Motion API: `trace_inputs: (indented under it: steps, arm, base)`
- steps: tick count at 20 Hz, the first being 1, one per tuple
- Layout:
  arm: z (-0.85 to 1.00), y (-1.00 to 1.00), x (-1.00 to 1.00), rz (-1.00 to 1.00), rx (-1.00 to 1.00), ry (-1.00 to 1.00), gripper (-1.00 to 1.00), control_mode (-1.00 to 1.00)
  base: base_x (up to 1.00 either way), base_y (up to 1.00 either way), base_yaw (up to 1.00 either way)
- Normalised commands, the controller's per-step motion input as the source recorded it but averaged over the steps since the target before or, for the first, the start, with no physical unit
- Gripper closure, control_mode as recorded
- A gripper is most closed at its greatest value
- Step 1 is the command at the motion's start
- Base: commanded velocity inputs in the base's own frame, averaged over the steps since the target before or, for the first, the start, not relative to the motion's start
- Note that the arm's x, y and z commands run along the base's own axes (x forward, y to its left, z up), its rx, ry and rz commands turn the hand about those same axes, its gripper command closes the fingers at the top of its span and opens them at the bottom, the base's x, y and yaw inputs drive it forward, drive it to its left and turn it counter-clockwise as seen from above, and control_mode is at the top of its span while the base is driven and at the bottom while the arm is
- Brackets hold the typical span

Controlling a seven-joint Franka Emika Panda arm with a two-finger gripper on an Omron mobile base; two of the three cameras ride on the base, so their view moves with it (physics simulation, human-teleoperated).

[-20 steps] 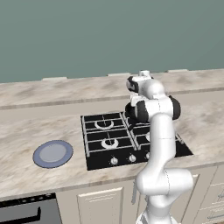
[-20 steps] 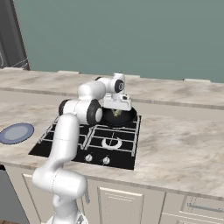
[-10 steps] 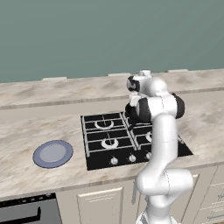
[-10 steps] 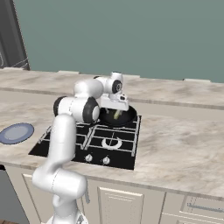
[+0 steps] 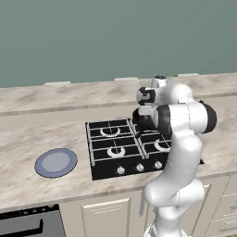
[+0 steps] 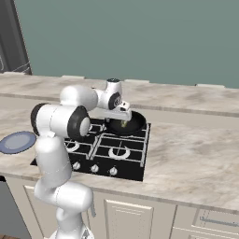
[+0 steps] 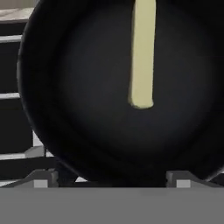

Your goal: Pick up the butter stick and place it in the pan. Then turn on the burner for the pan.

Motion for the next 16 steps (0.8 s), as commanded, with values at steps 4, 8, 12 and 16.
trace_inputs:
  steps: [4,8,12,16]
  arm:
    - [0.83,0.14,-0.5,0.0,-0.13,-0.35,-1.0,-1.0]
    - [0.72,0.17,-0.62,0.0,-0.11,-0.27,-1.0,-1.0]
    - [0.56,0.25,-0.8,0.0,-0.03,-0.15,-1.0,-1.0]
    - [0.27,0.18,-0.91,0.0,0.02,-0.01,-1.0,-1.0]
  base:
    - [0.0,0.0,0.0]
    - [0.0,0.0,0.0]
    - [0.0,0.0,0.0]
    - [0.0,0.0,0.0]
